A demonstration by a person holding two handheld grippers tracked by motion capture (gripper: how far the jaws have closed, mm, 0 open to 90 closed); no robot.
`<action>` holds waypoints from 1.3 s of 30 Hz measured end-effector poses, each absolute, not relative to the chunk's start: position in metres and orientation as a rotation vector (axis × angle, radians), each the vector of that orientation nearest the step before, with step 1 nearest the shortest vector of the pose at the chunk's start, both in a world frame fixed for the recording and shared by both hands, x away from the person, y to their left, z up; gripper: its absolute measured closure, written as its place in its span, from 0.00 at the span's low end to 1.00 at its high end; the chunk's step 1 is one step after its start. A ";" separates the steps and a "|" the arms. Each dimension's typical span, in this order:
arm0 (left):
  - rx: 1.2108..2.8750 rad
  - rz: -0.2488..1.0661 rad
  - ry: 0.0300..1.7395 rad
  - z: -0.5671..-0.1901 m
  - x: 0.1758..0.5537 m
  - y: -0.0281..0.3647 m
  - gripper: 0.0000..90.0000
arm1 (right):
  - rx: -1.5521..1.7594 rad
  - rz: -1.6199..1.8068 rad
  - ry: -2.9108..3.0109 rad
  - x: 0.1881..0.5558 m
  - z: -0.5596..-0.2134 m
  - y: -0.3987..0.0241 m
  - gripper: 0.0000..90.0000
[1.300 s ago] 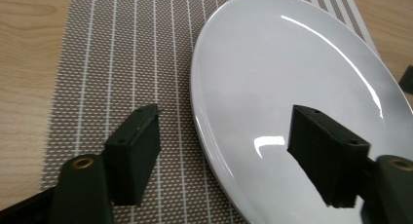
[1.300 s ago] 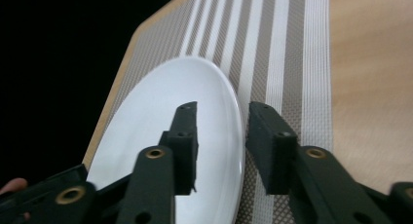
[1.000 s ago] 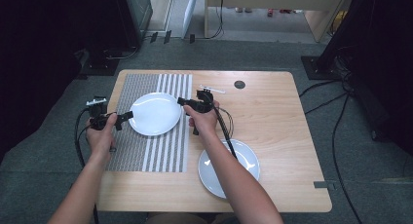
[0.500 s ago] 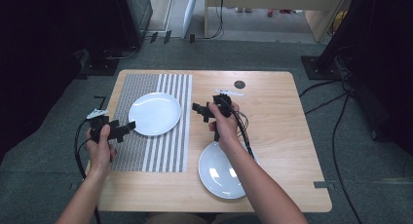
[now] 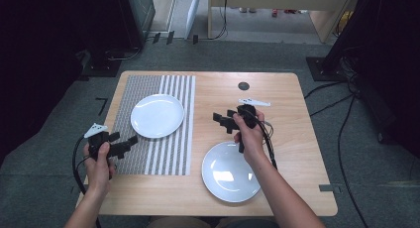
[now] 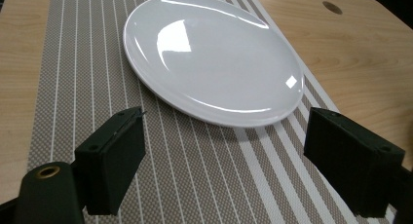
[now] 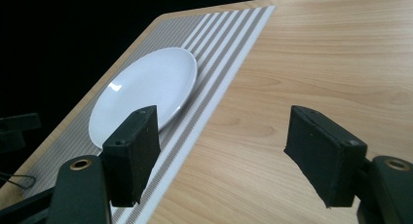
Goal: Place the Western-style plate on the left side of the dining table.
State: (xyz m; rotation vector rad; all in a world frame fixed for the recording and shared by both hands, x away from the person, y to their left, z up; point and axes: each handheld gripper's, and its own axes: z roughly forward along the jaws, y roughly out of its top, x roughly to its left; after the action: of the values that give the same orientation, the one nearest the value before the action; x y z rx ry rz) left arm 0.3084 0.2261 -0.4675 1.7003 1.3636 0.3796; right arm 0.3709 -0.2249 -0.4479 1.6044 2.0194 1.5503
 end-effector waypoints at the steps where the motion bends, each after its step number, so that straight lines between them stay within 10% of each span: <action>1: 1.703 0.384 1.362 -0.468 0.305 0.226 0.17 | 1.605 1.549 2.014 0.368 -0.449 -0.229 0.31; 39: 1.841 0.534 1.433 -0.517 0.235 0.239 0.15 | 1.695 1.409 1.858 0.269 -0.489 -0.364 0.26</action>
State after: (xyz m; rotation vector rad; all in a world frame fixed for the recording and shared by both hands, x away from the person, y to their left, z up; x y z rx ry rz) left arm 0.2345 0.2395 -0.5173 1.8405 1.4332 0.5343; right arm 0.2692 -0.3635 -0.4895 1.6948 1.8583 1.4090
